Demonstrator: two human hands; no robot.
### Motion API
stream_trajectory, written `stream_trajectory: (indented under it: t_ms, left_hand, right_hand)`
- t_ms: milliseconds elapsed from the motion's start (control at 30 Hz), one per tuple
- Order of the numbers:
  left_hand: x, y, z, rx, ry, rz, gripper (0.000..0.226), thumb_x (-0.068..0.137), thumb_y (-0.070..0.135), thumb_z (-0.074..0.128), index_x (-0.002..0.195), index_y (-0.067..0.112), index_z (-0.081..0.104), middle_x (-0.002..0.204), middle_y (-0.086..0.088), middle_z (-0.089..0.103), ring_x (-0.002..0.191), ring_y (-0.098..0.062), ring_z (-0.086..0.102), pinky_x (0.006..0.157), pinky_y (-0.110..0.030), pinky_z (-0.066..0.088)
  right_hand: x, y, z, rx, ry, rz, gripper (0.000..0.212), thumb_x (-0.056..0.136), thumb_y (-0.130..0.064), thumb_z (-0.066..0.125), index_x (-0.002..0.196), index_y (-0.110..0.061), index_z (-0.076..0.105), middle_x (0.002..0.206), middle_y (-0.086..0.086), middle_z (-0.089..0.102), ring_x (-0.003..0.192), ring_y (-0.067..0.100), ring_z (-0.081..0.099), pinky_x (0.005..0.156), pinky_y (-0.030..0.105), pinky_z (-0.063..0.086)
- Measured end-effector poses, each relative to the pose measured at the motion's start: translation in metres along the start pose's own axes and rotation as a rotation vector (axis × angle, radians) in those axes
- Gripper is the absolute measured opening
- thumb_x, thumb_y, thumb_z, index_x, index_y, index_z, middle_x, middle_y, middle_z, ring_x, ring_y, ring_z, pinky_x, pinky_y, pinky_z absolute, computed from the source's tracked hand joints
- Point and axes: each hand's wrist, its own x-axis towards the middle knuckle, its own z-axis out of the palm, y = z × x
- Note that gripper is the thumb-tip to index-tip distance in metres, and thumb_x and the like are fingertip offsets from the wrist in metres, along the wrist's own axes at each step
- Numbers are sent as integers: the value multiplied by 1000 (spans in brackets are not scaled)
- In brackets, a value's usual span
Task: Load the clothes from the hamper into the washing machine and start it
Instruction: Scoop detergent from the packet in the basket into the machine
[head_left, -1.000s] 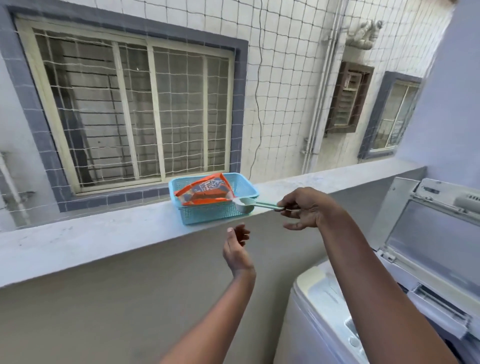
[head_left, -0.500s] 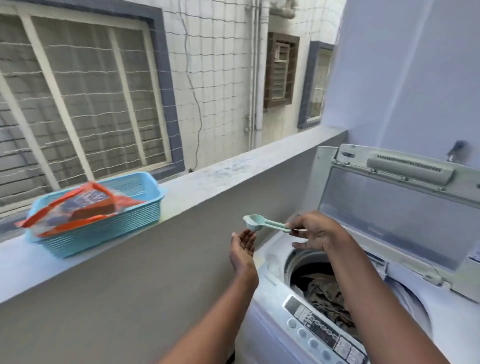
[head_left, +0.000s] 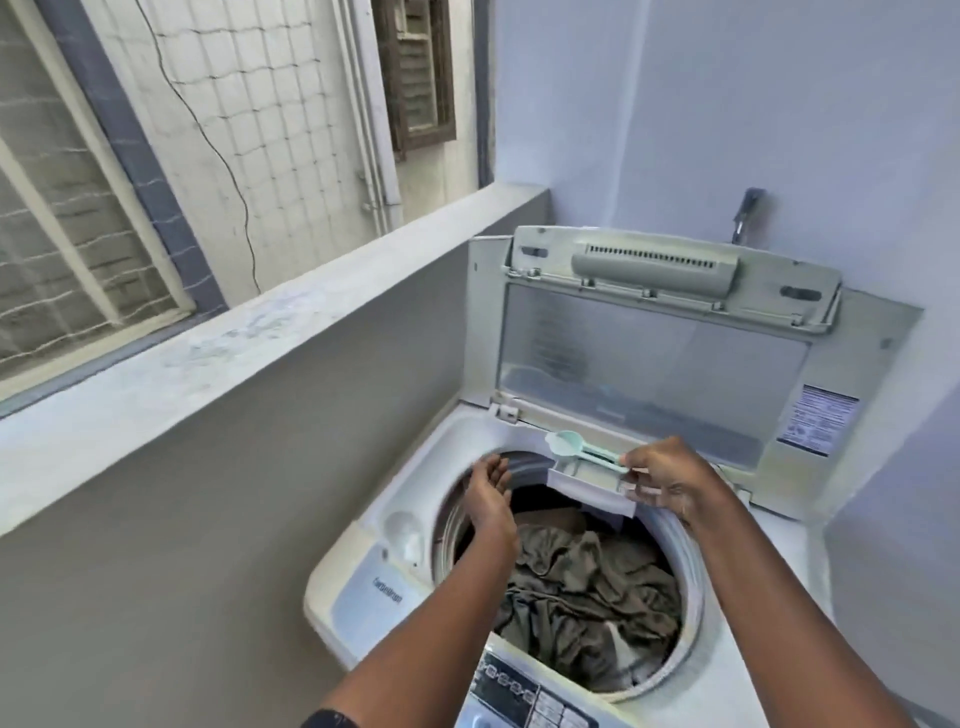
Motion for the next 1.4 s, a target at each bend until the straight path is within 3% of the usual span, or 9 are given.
stream_trajectory:
  t_ms: [267, 433, 533, 633, 733, 900, 1033, 1233, 1400]
  left_hand:
    - [29, -50, 25, 605, -38, -122, 49, 97, 31, 42, 140, 9, 35, 140, -5, 41, 130, -28, 40, 108, -37, 33]
    - [41, -64, 34, 1211, -63, 2, 85, 86, 31, 60, 150, 13, 6, 157, -11, 13, 143, -30, 18, 115, -41, 22]
    - [53, -72, 41, 1415, -109, 49, 95, 81, 39, 66, 149, 17, 3, 158, -6, 8, 144, -30, 13, 117, -42, 17]
    - [60, -78, 49, 1572, -135, 75, 109, 73, 52, 70, 149, 19, 1, 158, -5, 6, 145, -28, 9, 117, -47, 8]
    - [62, -83, 51, 1641, -153, 101, 117, 65, 61, 72, 149, 22, 1, 159, -2, 6, 145, -29, 7, 114, -54, 3]
    - [65, -87, 51, 1673, -149, 120, 116, 63, 65, 70, 149, 24, 4, 158, 0, 9, 145, -29, 9, 113, -58, 6]
    - [68, -87, 52, 1683, -145, 123, 110, 64, 65, 68, 148, 25, 9, 158, 0, 12, 144, -29, 12, 112, -56, 10]
    - [70, -86, 54, 1662, -135, 122, 106, 65, 67, 67, 147, 23, 15, 157, -2, 15, 144, -29, 13, 112, -56, 10]
    - [71, -86, 55, 1658, -138, 128, 106, 65, 67, 66, 146, 22, 16, 157, -3, 15, 143, -30, 14, 112, -56, 12]
  right_hand:
    - [51, 41, -28, 57, 146, -33, 23, 91, 7, 47, 70, -3, 50, 81, 20, 56, 51, 17, 61, 35, 17, 49]
    - [69, 58, -27, -159, 308, -177, 44, 86, 11, 50, 46, -7, 47, 35, -3, 53, 30, -2, 52, 31, 7, 34]
    - [83, 62, -22, -309, 336, -249, 29, 86, 9, 50, 60, 8, 63, 78, 22, 64, 54, 20, 61, 37, 4, 38]
    - [95, 67, -17, -470, 357, -285, 19, 90, 2, 50, 81, 6, 66, 102, 17, 53, 68, 20, 56, 59, 14, 48]
    - [102, 76, -9, -600, 330, -332, 12, 94, -6, 46, 96, 1, 56, 109, 8, 44, 84, 28, 59, 80, 38, 52]
    - [97, 82, 0, -679, 340, -424, 27, 98, -10, 38, 122, 0, 43, 102, 6, 48, 103, 28, 51, 79, 23, 33]
    - [101, 96, 1, -774, 290, -557, 29, 101, -22, 28, 125, -13, 40, 81, -30, 28, 88, 17, 47, 77, 24, 34]
    - [98, 99, -2, -1012, 295, -716, 73, 72, -69, 6, 122, -30, 42, 80, -30, 37, 68, -11, 41, 66, 2, 41]
    - [94, 98, -2, -1023, 333, -816, 29, 97, -9, 42, 108, 8, 63, 105, 6, 54, 83, 18, 68, 67, 17, 57]
